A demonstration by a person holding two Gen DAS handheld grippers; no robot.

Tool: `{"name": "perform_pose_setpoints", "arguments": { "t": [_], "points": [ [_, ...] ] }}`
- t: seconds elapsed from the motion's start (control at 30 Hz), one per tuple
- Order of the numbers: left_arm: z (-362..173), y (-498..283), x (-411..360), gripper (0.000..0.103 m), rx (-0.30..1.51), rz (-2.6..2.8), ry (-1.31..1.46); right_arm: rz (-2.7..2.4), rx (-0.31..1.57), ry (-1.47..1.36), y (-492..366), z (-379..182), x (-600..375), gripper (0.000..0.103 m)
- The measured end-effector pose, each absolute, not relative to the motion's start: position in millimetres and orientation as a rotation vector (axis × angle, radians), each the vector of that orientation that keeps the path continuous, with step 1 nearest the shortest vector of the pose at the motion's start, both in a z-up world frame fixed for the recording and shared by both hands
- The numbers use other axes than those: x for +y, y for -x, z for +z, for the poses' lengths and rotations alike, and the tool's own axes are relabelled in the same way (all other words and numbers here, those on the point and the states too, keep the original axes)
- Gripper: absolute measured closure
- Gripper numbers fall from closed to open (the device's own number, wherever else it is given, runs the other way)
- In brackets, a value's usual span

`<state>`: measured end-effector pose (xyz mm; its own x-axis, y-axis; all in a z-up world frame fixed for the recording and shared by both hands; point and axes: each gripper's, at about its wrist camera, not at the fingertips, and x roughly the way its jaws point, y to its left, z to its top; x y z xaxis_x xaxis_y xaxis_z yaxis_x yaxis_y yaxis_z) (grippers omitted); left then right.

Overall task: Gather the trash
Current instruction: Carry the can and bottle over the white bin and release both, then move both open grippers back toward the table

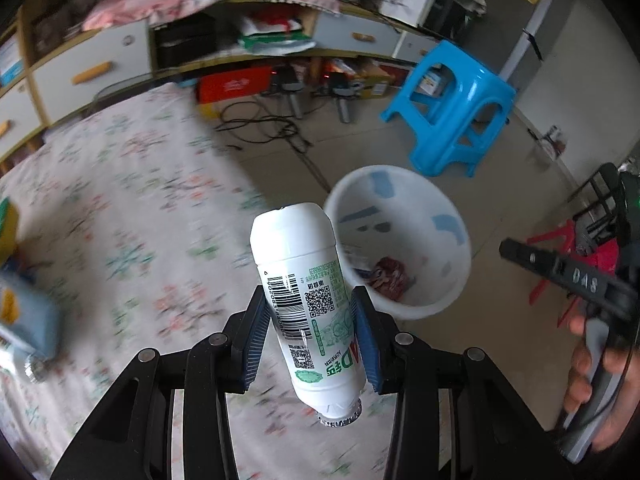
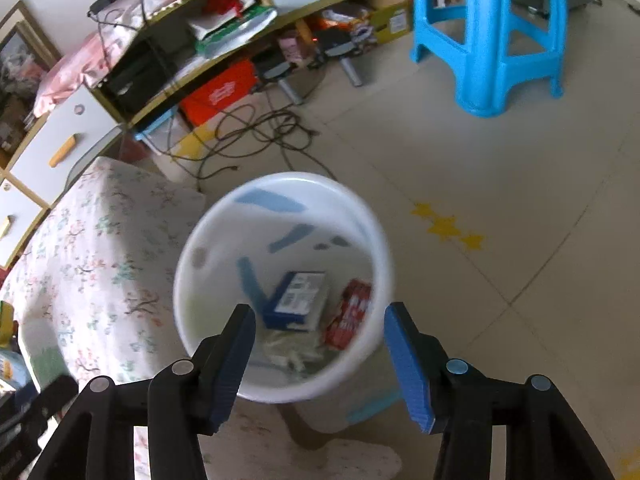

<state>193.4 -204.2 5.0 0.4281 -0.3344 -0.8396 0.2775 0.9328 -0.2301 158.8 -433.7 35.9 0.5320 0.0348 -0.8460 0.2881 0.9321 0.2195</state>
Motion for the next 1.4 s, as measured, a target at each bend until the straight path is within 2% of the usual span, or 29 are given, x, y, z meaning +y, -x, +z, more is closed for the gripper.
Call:
{"name": "perform_pose_setpoints", "arguments": {
  "t": [0.37,0.77,0.83,0.87,0.9,1.2,1.4],
  "points": [
    [-7,-227,-268,0.060,1.081,-0.452,0.055,-0.190,1.012,-0.373,-140,33,-469,0.041],
    [-6,-242,-283,0.058,1.063,-0.461,0.061,-0.190,0.997,-0.393,-139,36,-474,0.038],
    [-7,-243,-281,0.047,1.085,-0.458,0.050,-0.189,0.993,-0.389,-140,37,-472,0.037],
    [-8,-242,-280,0.033,1.094,-0.448,0.033,-0.189,0.992,-0.386,-140,37,-472,0.037],
    [-7,-243,-281,0.026,1.096,-0.438,0.017,-0.189,0.990,-0.382,-140,37,-471,0.036],
    [-1,-225,-256,0.012,1.079,-0.392,-0.045,-0.179,0.982,-0.362,-143,41,-461,0.035],
    [7,-213,-228,0.008,1.051,-0.355,-0.032,-0.154,0.978,-0.340,-145,44,-445,0.033]
  ]
}}
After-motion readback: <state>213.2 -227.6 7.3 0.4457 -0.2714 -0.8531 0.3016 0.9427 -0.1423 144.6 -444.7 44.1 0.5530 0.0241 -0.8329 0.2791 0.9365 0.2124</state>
